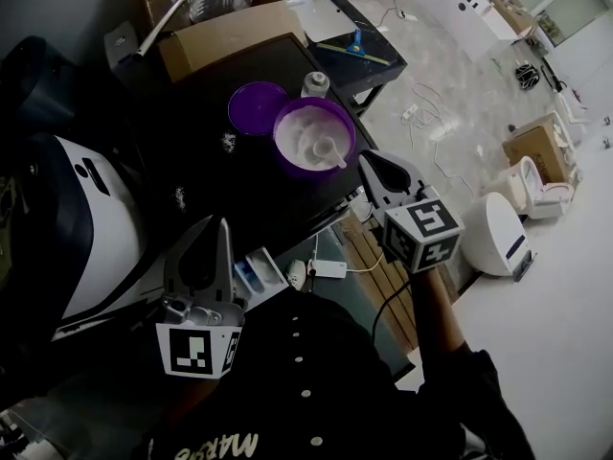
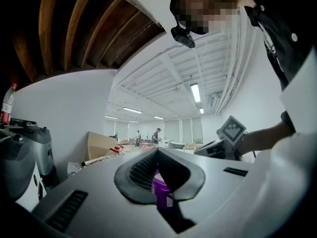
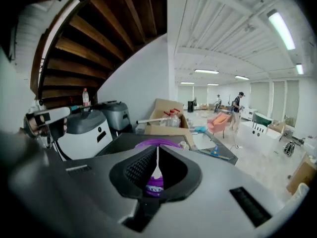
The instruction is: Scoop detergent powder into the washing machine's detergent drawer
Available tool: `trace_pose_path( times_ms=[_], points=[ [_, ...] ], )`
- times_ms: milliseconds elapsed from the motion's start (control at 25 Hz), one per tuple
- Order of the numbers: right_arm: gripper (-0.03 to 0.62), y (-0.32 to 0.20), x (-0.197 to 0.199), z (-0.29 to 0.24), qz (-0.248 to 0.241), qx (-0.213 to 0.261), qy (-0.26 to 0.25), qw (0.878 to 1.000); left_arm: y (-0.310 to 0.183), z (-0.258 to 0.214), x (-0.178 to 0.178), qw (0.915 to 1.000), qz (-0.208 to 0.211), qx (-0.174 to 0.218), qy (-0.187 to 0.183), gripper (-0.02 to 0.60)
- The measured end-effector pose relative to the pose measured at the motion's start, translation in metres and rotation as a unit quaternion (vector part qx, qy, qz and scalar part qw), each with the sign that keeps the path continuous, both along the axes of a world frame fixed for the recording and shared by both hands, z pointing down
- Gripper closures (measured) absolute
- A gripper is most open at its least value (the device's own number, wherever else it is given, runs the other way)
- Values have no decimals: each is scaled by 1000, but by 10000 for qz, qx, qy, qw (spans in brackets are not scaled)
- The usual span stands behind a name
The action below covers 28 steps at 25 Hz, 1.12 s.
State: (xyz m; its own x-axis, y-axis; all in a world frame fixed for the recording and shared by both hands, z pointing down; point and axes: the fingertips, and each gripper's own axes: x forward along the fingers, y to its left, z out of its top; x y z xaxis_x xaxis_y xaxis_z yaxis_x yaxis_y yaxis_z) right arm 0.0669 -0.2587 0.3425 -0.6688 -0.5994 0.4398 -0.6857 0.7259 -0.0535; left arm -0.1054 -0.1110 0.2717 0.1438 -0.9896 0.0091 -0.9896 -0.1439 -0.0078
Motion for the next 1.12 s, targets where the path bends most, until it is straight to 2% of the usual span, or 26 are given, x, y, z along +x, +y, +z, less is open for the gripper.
trace_pose_path(
  times_ms=[120, 200, 360, 600, 760, 1120],
  points=[
    [560, 19, 10, -32, 302, 503, -648, 9962, 3, -6, -3, 9999, 24, 121, -43, 566],
    [560, 29, 21, -52, 520, 984, -997, 9888, 4, -12, -6, 9997, 22, 221, -115, 566],
    [562, 48, 39, -87, 902, 1774, -1246, 9721, 8, -26, -19, 9989, -82, 396, -218, 566],
    [562, 77, 55, -111, 1199, 2024, -1512, 9601, 21, -43, -35, 9973, -167, 602, -375, 566],
    [562, 89, 64, -118, 1311, 2175, -1538, 9549, 35, -41, -49, 9970, -319, 586, -390, 566],
    [563, 107, 66, -118, 1288, 2217, -1500, 9549, 44, -43, -51, 9965, -347, 641, -406, 566]
  ],
)
